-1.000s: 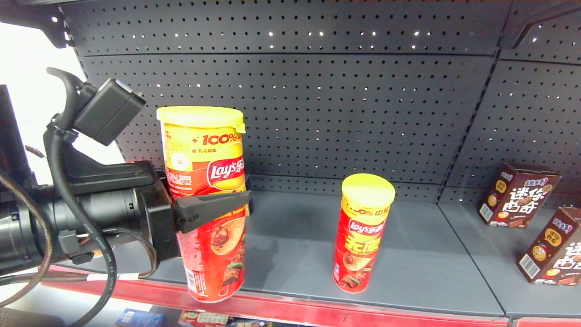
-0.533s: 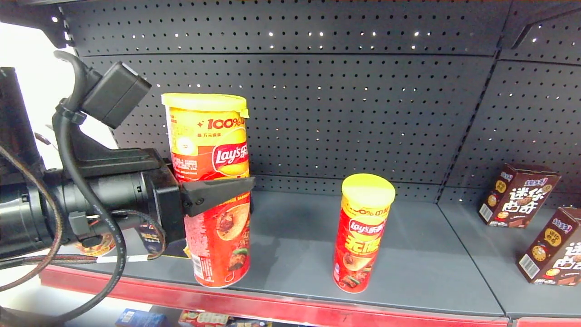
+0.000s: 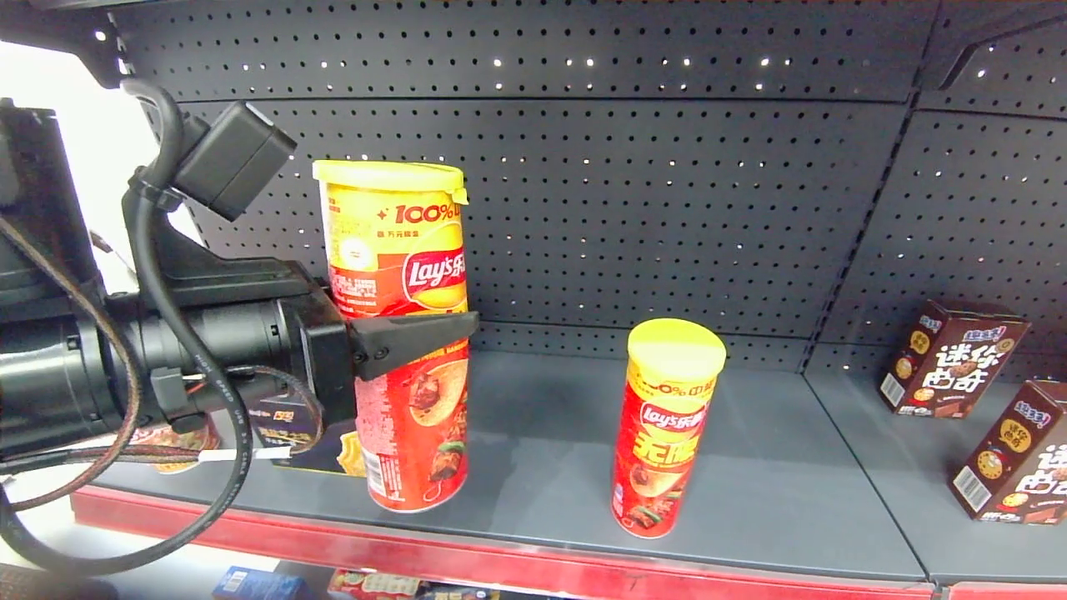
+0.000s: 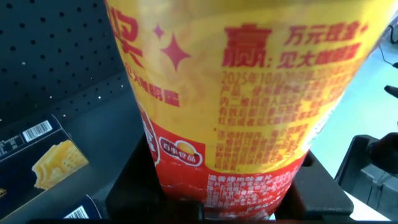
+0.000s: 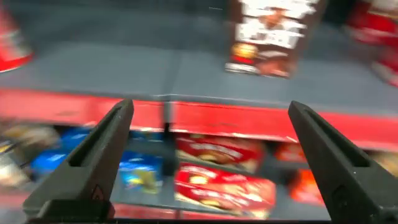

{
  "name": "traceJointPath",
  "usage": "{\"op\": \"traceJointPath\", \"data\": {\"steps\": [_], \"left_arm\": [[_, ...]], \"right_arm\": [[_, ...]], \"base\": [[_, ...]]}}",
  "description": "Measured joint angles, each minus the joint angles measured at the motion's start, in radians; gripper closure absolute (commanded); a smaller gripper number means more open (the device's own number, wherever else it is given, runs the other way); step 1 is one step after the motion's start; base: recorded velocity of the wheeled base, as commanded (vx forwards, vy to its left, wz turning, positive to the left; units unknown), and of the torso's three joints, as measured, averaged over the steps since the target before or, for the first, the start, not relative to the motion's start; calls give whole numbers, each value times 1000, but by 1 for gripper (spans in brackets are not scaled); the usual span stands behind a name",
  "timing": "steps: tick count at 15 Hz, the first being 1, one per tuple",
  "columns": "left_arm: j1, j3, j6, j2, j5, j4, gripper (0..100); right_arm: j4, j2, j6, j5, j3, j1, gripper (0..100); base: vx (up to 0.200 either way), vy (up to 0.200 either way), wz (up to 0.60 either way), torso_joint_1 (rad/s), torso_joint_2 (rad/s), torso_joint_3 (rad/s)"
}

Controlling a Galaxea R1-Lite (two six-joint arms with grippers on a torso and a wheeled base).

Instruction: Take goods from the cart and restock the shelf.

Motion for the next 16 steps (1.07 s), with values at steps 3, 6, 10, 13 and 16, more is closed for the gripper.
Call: {"op": "traceJointPath", "data": {"steps": [3, 6, 10, 13, 16], "left_arm": [[-3, -33, 3, 49, -3, -1, 100], [-8, -75, 4, 102, -5, -1, 100], [-23, -97, 4, 166, -6, -25, 100], [-38, -132, 4, 215, -3, -32, 100], [-49, -174, 3, 254, 0, -36, 100]], "right_arm": [[-9, 13, -2, 34, 4, -203, 0], [-35, 9, 6, 34, 14, -235, 0], [-77, 8, 9, 23, 36, -240, 0], [-79, 8, 8, 10, 40, -240, 0], [-78, 8, 9, 9, 41, -241, 0]], "base": [[0, 0, 0, 0, 0, 0], [0, 0, 0, 0, 0, 0], [0, 0, 0, 0, 0, 0], [0, 0, -400, 0, 6, 0], [0, 0, -200, -2, 1, 1]]}}
